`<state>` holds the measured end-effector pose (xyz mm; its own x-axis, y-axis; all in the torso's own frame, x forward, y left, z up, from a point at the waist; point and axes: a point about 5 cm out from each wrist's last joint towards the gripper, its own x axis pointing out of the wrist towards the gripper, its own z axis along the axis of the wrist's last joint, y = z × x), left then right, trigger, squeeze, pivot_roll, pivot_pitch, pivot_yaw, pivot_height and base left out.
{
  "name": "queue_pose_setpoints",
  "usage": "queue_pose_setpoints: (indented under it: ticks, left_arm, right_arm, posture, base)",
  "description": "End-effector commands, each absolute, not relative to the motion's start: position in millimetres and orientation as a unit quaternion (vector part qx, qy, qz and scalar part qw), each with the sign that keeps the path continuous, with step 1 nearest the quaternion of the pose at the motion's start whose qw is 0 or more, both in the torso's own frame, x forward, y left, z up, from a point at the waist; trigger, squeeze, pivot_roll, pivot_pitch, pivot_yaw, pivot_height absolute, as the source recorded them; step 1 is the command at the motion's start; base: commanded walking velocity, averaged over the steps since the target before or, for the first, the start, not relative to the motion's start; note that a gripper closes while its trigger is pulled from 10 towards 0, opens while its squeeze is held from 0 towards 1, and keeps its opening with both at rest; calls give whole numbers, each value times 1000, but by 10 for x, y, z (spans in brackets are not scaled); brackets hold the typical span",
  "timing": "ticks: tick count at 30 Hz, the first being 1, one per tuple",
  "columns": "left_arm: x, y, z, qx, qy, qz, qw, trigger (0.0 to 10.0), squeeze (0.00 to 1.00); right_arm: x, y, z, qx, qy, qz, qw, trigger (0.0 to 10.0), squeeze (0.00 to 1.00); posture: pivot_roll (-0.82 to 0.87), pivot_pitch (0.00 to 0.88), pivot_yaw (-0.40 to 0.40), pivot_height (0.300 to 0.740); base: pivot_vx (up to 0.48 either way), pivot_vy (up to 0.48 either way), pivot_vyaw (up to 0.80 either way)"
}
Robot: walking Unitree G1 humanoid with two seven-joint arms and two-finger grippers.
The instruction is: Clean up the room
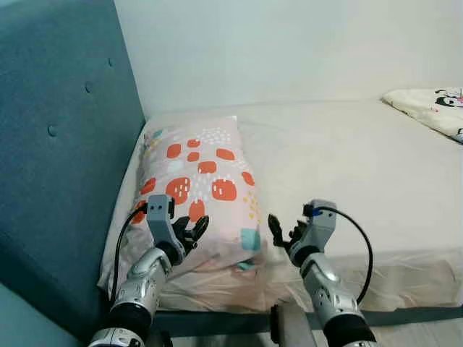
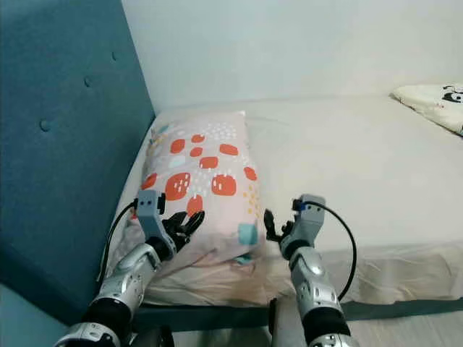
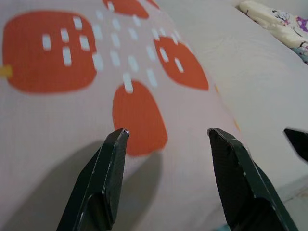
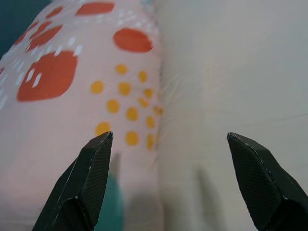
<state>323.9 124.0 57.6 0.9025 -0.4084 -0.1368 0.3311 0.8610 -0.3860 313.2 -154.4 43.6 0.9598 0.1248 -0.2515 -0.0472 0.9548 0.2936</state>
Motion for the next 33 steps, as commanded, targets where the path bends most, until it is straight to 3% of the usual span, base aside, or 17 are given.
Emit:
queue_pose_setpoints:
  ticks: [1,14,20,33]
  left_arm:
    - [3237,1280,554,-163,111,-193,961,10000,0]
    - [3025,1637,171,-150,179,-125,964,10000,0]
    - [2982,1681,107,-147,193,-113,963,10000,0]
    - [2451,1964,-408,-106,323,-25,940,10000,0]
  right_arm:
    - [3111,-1493,400,141,137,54,979,10000,0]
    - [3115,-1502,330,139,144,63,978,10000,0]
    - [3118,-1513,322,139,145,65,977,10000,0]
    - [2972,-1562,85,112,197,62,972,10000,0]
  posture:
    - [-6,0,15,606]
    - [-9,0,14,648]
    - [-10,0,13,667]
    - [-13,0,0,715]
  base:
    - [0,0,0]
    - [0,0,0]
    - [0,0,0]
    - [0,0,0]
